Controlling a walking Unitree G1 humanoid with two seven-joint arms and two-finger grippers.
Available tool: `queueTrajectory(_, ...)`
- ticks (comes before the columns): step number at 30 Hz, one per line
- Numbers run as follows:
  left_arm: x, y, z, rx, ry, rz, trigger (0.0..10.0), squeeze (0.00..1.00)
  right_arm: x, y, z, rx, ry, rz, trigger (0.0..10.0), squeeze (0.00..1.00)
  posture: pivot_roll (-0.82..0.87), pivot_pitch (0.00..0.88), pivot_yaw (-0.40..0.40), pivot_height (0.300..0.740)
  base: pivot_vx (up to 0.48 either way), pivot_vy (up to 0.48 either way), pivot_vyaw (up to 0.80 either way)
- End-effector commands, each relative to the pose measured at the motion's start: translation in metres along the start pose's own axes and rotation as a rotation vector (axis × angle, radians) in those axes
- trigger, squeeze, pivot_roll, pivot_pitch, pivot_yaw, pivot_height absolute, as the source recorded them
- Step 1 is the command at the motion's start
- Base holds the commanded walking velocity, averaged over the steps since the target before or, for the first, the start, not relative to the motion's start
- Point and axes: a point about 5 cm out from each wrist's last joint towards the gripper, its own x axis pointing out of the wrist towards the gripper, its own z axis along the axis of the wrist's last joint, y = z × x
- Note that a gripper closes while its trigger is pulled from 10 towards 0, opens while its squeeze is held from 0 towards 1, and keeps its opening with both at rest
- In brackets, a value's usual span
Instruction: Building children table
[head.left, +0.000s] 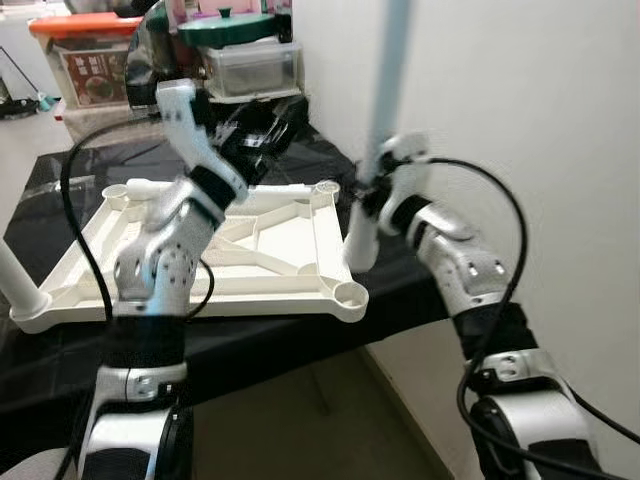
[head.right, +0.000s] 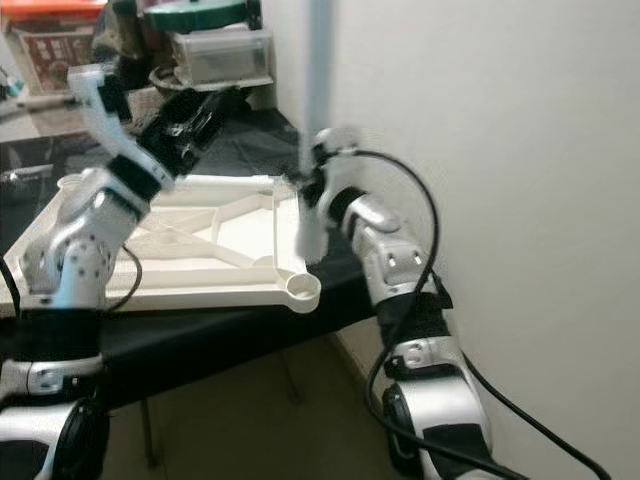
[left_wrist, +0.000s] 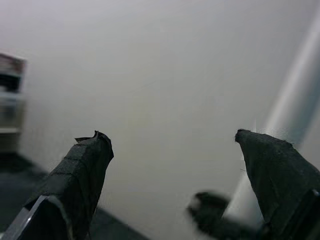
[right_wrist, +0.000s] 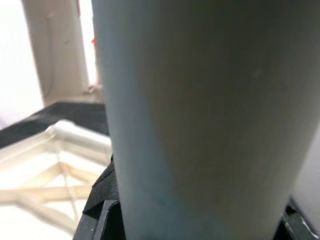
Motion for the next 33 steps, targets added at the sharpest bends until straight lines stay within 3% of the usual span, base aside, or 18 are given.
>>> queueTrajectory(1, -0.011, 0.0, -0.002, 0.0, -0.005, 0.048, 10.0, 0.0, -0.004, 0.003, 0.005, 0.007, -0.056, -0.004, 10.0, 0.0, 0.05, 0.0, -0.022, 0.74, 0.0, 0.0, 0.0)
queueTrajectory(2, -0.02, -0.002, -0.007, -0.007, 0.004, 0.065, 10.0, 0.0, -0.008, 0.003, 0.006, -0.006, -0.085, -0.013, 10.0, 0.0, 0.05, 0.0, -0.026, 0.74, 0.0, 0.0, 0.0)
queueTrajectory(8, -0.036, -0.01, -0.02, 0.011, 0.051, 0.079, 10.0, 0.0, -0.013, 0.006, 0.002, -0.008, -0.103, -0.043, 10.0, 0.0, 0.06, 0.0, -0.032, 0.74, 0.0, 0.0, 0.66)
queueTrajectory(12, -0.067, -0.02, -0.045, 0.0, 0.145, 0.149, 10.0, 0.0, -0.017, 0.014, -0.004, 0.022, -0.117, -0.081, 10.0, 0.0, 0.06, 0.0, -0.037, 0.74, 0.0, 0.0, 0.78)
queueTrajectory(16, -0.076, -0.02, -0.051, 0.003, 0.168, 0.19, 10.0, 0.0, -0.018, 0.015, -0.006, 0.029, -0.119, -0.09, 10.0, 0.0, 0.06, 0.0, -0.041, 0.74, 0.0, 0.0, 0.78)
queueTrajectory(20, -0.095, -0.014, -0.06, 0.034, 0.206, 0.297, 10.0, 0.0, -0.021, 0.016, -0.009, 0.048, -0.115, -0.111, 10.0, 0.0, 0.06, 0.0, -0.049, 0.74, 0.0, 0.0, 0.78)
queueTrajectory(27, -0.101, -0.009, -0.063, 0.049, 0.227, 0.345, 10.0, 0.0, -0.021, 0.017, -0.01, 0.059, -0.111, -0.11, 10.0, 0.0, 0.06, 0.0, -0.05, 0.74, 0.0, 0.0, 0.78)
queueTrajectory(29, -0.104, -0.006, -0.066, 0.068, 0.247, 0.375, 10.0, 0.0, -0.02, 0.021, -0.021, 0.063, -0.041, -0.108, 10.0, 0.0, 0.06, 0.0, -0.052, 0.74, 0.0, 0.0, 0.0)
queueTrajectory(31, -0.104, -0.006, -0.066, 0.068, 0.247, 0.375, 10.0, 0.0, -0.02, 0.021, -0.021, 0.063, -0.041, -0.108, 10.0, 0.0, 0.06, 0.0, -0.052, 0.74, 0.0, 0.0, 0.0)
queueTrajectory(33, -0.107, -0.002, -0.069, 0.089, 0.265, 0.405, 10.0, 0.0, -0.02, 0.021, -0.032, 0.05, 0.031, -0.181, 10.0, 0.0, 0.06, 0.0, -0.054, 0.74, 0.0, 0.0, 0.0)
